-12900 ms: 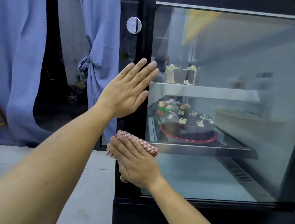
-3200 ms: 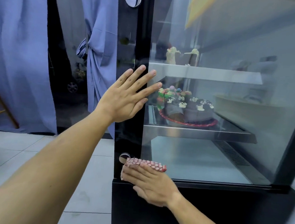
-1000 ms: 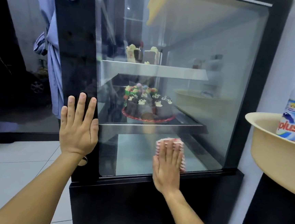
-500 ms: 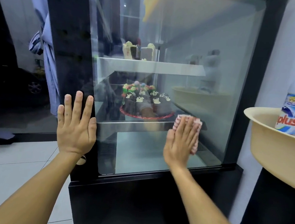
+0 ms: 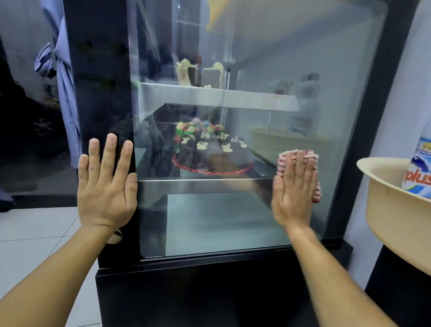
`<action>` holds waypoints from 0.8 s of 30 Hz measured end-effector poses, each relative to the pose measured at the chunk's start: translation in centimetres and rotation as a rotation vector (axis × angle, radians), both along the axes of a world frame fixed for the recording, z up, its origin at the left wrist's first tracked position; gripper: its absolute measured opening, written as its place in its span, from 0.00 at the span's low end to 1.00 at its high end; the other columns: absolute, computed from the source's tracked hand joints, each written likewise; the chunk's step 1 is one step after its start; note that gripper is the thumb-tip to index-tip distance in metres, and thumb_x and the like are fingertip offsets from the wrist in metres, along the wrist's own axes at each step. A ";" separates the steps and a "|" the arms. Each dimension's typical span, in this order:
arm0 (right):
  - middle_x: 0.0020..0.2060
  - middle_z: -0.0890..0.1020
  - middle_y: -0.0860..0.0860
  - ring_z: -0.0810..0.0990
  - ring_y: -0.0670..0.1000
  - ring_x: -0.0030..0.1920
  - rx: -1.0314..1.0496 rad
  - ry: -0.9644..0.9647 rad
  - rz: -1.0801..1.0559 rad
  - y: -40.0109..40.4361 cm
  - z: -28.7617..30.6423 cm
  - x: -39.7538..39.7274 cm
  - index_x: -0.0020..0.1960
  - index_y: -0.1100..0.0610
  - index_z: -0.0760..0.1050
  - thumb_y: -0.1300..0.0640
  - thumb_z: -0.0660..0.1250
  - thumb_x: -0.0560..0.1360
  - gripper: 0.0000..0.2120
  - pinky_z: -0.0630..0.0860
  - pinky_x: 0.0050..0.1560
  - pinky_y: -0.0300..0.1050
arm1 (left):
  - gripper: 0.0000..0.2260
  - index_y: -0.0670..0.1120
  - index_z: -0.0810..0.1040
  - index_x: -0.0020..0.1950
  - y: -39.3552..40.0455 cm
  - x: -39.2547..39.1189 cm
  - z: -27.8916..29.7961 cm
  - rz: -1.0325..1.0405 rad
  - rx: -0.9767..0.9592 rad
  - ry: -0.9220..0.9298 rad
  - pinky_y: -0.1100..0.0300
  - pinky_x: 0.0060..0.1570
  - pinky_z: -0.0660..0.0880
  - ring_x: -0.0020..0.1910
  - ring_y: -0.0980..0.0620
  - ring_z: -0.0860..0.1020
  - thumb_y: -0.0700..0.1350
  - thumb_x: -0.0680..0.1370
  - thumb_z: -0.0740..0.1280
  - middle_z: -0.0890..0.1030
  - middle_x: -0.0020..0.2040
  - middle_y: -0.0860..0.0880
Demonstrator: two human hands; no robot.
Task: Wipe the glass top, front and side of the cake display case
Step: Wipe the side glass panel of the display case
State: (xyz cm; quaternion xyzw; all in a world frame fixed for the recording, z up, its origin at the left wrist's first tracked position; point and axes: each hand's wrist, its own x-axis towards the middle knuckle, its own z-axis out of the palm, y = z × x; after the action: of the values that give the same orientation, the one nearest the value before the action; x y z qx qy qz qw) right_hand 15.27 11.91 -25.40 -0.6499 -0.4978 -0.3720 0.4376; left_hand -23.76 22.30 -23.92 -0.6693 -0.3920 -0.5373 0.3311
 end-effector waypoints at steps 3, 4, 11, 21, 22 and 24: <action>0.84 0.43 0.55 0.38 0.55 0.83 0.109 0.511 -0.053 -1.0 -1.1 3.0 0.85 0.55 0.42 0.42 0.42 0.85 0.33 0.34 0.81 0.50 | 0.27 0.50 0.52 0.86 -0.1 0.1 0.0 0.002 -0.006 -0.003 0.48 0.82 0.40 0.85 0.45 0.43 0.51 0.86 0.50 0.46 0.86 0.49; 0.84 0.45 0.56 0.39 0.56 0.84 0.196 0.766 -0.089 -0.9 -1.9 2.7 0.85 0.57 0.44 0.41 0.43 0.83 0.35 0.36 0.81 0.50 | 0.27 0.50 0.52 0.86 -0.1 0.2 0.0 0.002 -0.006 -0.007 0.47 0.82 0.40 0.85 0.45 0.43 0.51 0.86 0.50 0.46 0.86 0.48; 0.84 0.50 0.56 0.39 0.53 0.82 0.187 0.640 -0.009 1.0 -0.8 -6.4 0.84 0.58 0.50 0.45 0.45 0.85 0.31 0.38 0.82 0.53 | 0.27 0.49 0.53 0.86 0.1 0.0 -0.1 -0.008 0.017 -0.010 0.46 0.83 0.41 0.85 0.44 0.44 0.52 0.87 0.49 0.49 0.86 0.47; 0.84 0.52 0.54 0.47 0.56 0.84 0.374 1.399 -0.015 -2.9 -1.7 1.5 0.84 0.56 0.52 0.40 0.42 0.84 0.34 0.41 0.80 0.51 | 0.27 0.49 0.53 0.86 0.0 0.2 -0.1 0.006 0.009 -0.015 0.47 0.82 0.40 0.85 0.45 0.42 0.52 0.87 0.49 0.50 0.86 0.45; 0.84 0.51 0.53 0.46 0.57 0.84 0.426 1.525 -0.003 -2.2 -1.8 -0.5 0.85 0.55 0.52 0.38 0.44 0.82 0.36 0.41 0.81 0.53 | 0.27 0.49 0.53 0.86 -0.1 0.2 -0.2 0.006 0.007 -0.019 0.47 0.82 0.40 0.85 0.45 0.42 0.52 0.86 0.49 0.50 0.86 0.45; 0.84 0.49 0.52 0.44 0.57 0.84 0.463 1.615 0.018 -0.6 0.8 -4.4 0.85 0.53 0.50 0.36 0.46 0.82 0.37 0.39 0.82 0.56 | 0.27 0.49 0.53 0.86 -0.2 0.3 -0.1 -0.007 0.022 -0.014 0.47 0.82 0.40 0.85 0.45 0.43 0.52 0.86 0.49 0.50 0.86 0.45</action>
State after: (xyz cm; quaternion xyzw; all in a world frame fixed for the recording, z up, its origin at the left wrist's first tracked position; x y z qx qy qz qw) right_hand 10.91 11.35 -24.60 -0.6063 0.0524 0.1183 0.7846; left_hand -23.48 22.11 -24.04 -0.6630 -0.3862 -0.5475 0.3340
